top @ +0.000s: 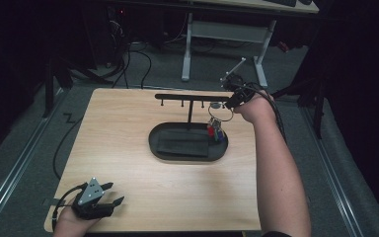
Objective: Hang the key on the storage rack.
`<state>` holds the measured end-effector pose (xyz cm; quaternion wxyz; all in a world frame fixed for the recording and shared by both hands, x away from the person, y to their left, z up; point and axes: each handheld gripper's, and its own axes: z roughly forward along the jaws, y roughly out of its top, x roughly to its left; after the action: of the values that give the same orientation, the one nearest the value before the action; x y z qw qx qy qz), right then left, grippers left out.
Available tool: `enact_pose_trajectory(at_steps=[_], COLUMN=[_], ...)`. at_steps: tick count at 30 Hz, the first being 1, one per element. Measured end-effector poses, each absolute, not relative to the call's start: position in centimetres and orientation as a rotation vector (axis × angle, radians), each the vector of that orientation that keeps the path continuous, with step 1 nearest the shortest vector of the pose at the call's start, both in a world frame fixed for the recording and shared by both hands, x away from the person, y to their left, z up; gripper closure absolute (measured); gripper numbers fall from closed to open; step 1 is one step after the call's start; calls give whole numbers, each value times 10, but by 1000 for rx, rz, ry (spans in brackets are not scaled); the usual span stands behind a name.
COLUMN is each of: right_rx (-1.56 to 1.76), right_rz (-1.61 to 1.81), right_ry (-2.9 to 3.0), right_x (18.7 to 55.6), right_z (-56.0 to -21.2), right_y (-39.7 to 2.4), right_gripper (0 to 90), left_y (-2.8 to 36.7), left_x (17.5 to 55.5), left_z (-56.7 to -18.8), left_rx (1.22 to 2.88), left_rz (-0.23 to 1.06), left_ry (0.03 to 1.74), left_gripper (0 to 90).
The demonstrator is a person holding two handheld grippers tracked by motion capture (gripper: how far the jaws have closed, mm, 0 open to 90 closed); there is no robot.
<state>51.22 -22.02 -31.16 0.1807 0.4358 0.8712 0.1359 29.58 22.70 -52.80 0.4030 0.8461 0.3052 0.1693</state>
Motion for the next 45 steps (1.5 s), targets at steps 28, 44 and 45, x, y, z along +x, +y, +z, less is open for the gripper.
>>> enact_pose_trajectory(at_steps=[28, 44, 45], right_rx=[1240, 1250, 1251], right_rz=[573, 750, 757], right_ry=[2392, 2311, 2309], right_x=[452, 426, 424], right_z=[-338, -370, -373], right_y=[-224, -228, -229], right_gripper=[278, 210, 210], left_y=[218, 217, 217], left_x=[297, 298, 299], left_z=[-528, -528, -528], left_rx=[2160, 2150, 2152], left_rz=[436, 425, 418], left_ry=[744, 755, 755], left_gripper=[354, 337, 335])
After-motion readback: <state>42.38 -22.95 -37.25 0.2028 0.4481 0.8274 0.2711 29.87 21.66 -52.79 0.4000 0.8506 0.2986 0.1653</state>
